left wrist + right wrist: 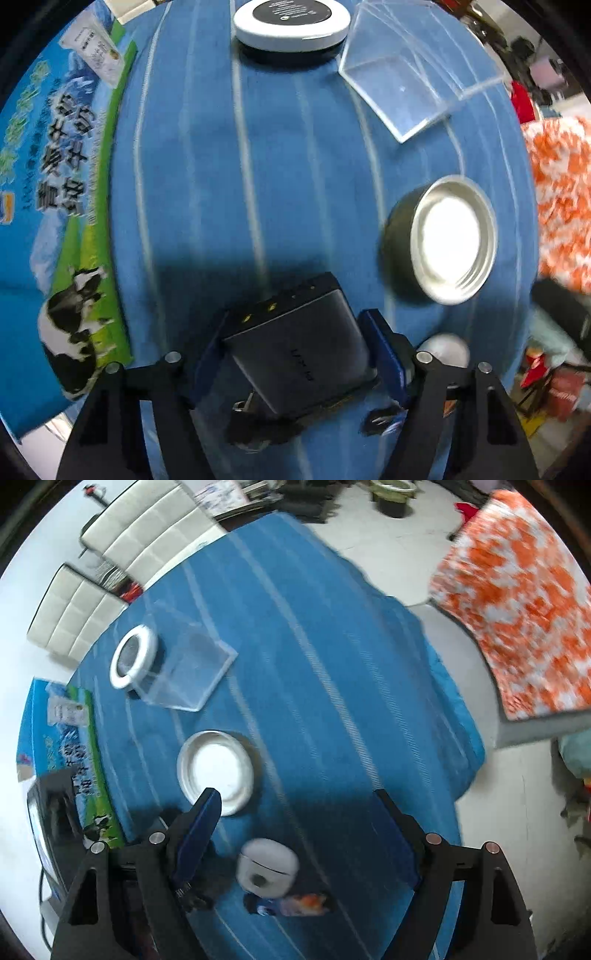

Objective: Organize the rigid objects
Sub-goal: 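Grasp the grey power bank with the left tool while the right tool grasps the metal tin, then lift the power bank and metal tin toward the blue box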

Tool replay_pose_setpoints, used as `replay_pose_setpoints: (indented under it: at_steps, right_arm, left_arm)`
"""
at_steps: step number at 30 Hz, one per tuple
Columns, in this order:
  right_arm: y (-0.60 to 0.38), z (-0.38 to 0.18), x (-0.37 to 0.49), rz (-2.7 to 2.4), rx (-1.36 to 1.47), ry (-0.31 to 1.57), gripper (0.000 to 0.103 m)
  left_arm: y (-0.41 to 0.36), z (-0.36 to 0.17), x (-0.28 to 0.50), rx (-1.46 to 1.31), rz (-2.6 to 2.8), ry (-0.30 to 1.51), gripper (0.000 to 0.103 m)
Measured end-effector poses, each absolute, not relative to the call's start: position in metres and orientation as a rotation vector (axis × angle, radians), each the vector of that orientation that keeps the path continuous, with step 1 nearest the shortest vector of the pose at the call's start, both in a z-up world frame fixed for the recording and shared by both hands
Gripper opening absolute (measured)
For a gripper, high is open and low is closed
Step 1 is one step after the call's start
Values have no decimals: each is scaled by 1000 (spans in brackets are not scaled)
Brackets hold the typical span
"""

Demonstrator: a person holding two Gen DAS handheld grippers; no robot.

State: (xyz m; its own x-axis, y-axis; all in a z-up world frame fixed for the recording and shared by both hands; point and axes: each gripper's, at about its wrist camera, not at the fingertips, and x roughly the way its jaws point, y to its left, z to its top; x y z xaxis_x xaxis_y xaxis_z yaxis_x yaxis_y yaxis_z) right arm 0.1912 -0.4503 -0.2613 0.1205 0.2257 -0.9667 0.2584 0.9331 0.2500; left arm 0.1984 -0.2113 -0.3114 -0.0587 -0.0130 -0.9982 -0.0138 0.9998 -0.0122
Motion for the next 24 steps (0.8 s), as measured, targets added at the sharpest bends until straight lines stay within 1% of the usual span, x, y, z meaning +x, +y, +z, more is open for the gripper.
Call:
replay_pose_setpoints:
  at_steps: [3,7,10,11,12,13,19,22,24]
  right_arm:
    - [-429,-270,212,28,368,1480,85]
    - [-398,-292,237,87,329,1537,85]
    - [-386,-306,244,58,281,1566,86]
    - [-384,-304,245,49,257,1550,81]
    - [-382,-303,246,32,224,1551,74]
    - [-380,-301,246,17,187,1550,69]
    - [-408,-297,230,-58,104,1574,69]
    - [-417,-297,211,-76,80,1596,69]
    - [-421,-297,205,-80,123,1591,70]
  left_arm:
    - [-196,-311,192,-30,42,1610,70]
    - [-189,-310,195,-51,66,1602,63]
    - [-184,-307,198,-64,70,1599,61]
    - [-182,-306,200,-66,71,1601,61]
    - [-181,-305,201,-64,71,1602,61]
    - [-180,-304,202,-62,71,1600,61]
    - [-168,-303,211,-47,63,1593,61]
    - [-183,-302,208,12,38,1564,60]
    - [-192,-301,206,44,17,1550,60]
